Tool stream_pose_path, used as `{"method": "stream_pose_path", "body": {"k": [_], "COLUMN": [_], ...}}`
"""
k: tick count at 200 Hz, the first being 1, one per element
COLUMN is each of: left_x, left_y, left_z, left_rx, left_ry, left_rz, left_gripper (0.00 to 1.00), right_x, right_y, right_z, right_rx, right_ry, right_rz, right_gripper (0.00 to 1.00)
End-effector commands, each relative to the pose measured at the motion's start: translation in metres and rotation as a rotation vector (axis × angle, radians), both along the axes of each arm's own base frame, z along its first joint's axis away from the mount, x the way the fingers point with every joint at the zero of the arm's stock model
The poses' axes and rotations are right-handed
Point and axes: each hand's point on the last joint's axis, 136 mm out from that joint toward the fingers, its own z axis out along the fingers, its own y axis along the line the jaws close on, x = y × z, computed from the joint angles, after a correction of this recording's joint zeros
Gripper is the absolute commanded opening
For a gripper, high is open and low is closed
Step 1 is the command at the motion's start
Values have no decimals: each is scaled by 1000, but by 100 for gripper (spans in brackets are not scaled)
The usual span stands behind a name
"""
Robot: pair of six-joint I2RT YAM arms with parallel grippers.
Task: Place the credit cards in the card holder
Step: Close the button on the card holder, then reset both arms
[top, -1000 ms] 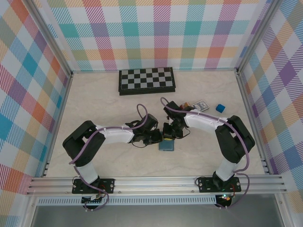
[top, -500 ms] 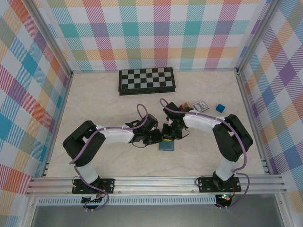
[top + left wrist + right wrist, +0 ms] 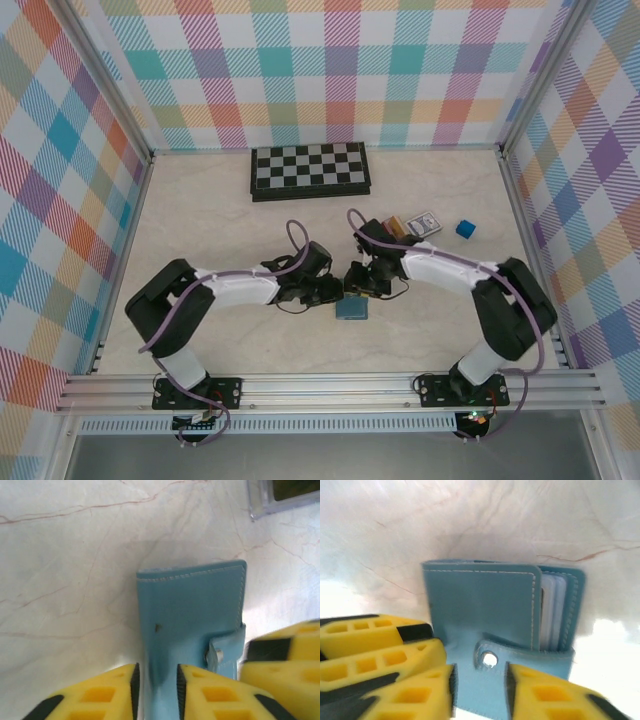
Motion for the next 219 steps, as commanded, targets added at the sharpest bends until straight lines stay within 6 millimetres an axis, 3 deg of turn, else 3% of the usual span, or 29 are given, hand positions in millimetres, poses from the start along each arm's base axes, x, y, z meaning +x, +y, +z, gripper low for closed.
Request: {"method": "stream_pose_path", "body": {"k": [1,19,33,49,76,106,126,136,151,172,191,219], "left_x": [8,21,28,37,51,54,65,70,81,102,124,155], "left_y": [20,59,108,160,250,321,342,347,348,338,331,318], "left_z": [42,69,82,93,99,111,113,102,84,66,65,59], "left_rx": [46,169,328,459,612,790,866,841,806,814,808,715], "left_ry": [-160,-306,-399,-483,-543,-625,-729,-746,-747,-766,-797,-851], "left_rz": [37,108,182,278,488,640,651,655,658,580,538,488], "left_gripper": [39,48,61,71,84,92,93,99,100,100,100,100], "right_x": [31,44,46,56,81,93,106,116,131,147,154,149], "right_y": [-33,-116,-179,-220,-224,-219,-223,-220,-220,-233,-234,-238], "right_z": [71,96,110,108,77,48,40,39,40,44,43,46], "right_rx": [-95,-391,-592,-685,-631,-437,-447,-445,-415,-419,-365,-325], "right_ry": [-303,-494,-615,-724,-903,-937,-945,-959,-980,-1009,-997,-1079], "right_rz": [-52,-260,-403,-437,-236,-215,-200,-171,-162,-213,-220,-285], "right_gripper": [60,80,91,94,95,94,92,92,92,92,91,91]}}
